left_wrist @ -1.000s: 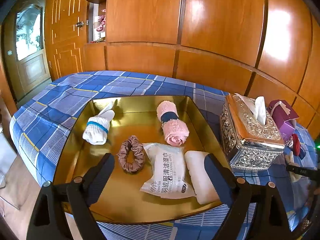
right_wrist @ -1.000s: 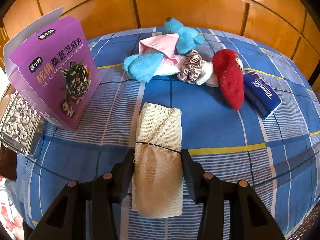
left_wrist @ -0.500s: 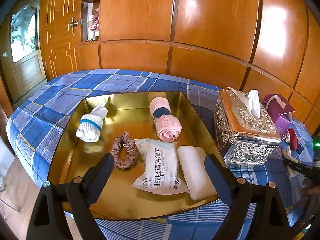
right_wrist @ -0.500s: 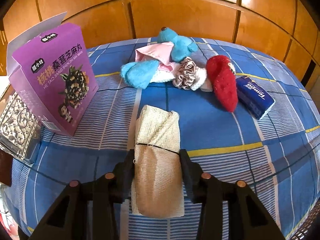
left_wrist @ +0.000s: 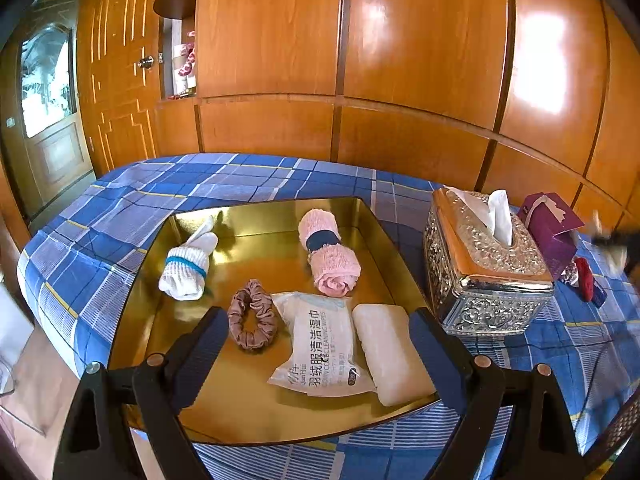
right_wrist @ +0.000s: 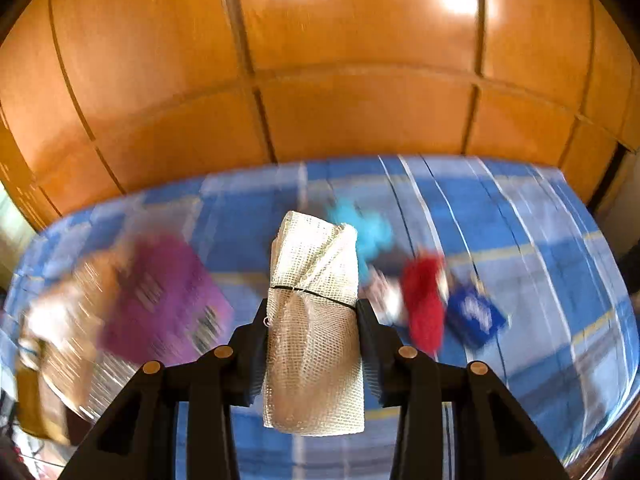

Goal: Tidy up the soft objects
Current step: 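Carry the held beige cloth with the right tool toward the gold tray, then lower the beige cloth into the tray beside the pink towel and open the right tool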

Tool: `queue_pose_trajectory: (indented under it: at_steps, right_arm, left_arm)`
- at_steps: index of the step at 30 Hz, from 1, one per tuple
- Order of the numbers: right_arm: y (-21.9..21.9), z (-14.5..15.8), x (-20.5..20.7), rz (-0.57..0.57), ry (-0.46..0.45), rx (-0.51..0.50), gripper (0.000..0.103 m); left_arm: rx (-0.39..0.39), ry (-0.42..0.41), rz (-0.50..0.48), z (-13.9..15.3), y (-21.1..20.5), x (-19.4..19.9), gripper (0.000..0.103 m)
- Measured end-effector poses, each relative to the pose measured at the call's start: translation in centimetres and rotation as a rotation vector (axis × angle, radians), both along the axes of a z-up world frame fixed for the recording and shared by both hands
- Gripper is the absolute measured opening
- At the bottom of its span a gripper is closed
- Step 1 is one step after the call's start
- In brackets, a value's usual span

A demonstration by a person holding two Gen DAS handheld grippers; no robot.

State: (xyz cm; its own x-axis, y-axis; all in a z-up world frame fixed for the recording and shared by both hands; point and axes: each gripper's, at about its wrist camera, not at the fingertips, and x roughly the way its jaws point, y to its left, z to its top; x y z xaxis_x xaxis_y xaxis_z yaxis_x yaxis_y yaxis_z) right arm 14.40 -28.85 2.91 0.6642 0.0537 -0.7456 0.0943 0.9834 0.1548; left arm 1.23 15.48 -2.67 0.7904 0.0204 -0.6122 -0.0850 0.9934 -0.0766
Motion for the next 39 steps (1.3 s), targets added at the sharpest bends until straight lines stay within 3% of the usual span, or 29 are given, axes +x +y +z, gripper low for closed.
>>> queue_pose_trajectory:
  at_steps: [5,10,14,20,27,34,35,36,38,39]
  right_arm:
    - [5.3,6.5,2.7,0.154,-0.068,0.007,0.040]
    - [14.0,9.7,2.3,0.404,-0.128,0.039,0.040]
    - [21.5,9.0,0.3,0.602,-0.122,0.055,0.040]
    - [30.8,2.6,-2.3,0.812,-0.006,0.051,0.040]
    - [37.6,-3.7,-1.9,0.862,0.119,0.059,0.041]
    - [41.0,-6.3,1.4,0.755,0.146,0.078,0.046]
    - [41.0,-6.2,1.6,0.744,0.147,0.078,0.051]
    - [41.0,-6.2,1.9,0.728,0.142,0.074,0.062]
    - [40.7,-6.1,2.0,0.714,0.125,0.093,0.072]
    - [40.5,-6.0,2.0,0.713,0.122,0.107,0.072]
  left_arm:
    - [0.004,-0.004,0.002,0.2,0.1,-0.1,0.092]
    - [0.014,0.002,0.017,0.2,0.8,-0.3,0.092]
    - [0.013,0.014,0.042,0.0,2.0,-0.7,0.092]
    - [-0.019,0.017,0.159,0.3,6.3,-1.1,0.092]
    - [-0.075,0.017,0.288,0.1,11.2,-1.2,0.092]
    - [-0.078,0.040,0.332,-0.9,12.0,-0.9,0.095]
    - [-0.078,0.042,0.331,-1.0,11.9,-0.9,0.095]
    - [-0.082,0.042,0.330,-1.1,11.9,-0.9,0.095]
    - [-0.084,0.045,0.334,-1.3,11.9,-0.9,0.095]
    - [-0.082,0.046,0.333,-1.3,11.9,-0.9,0.095]
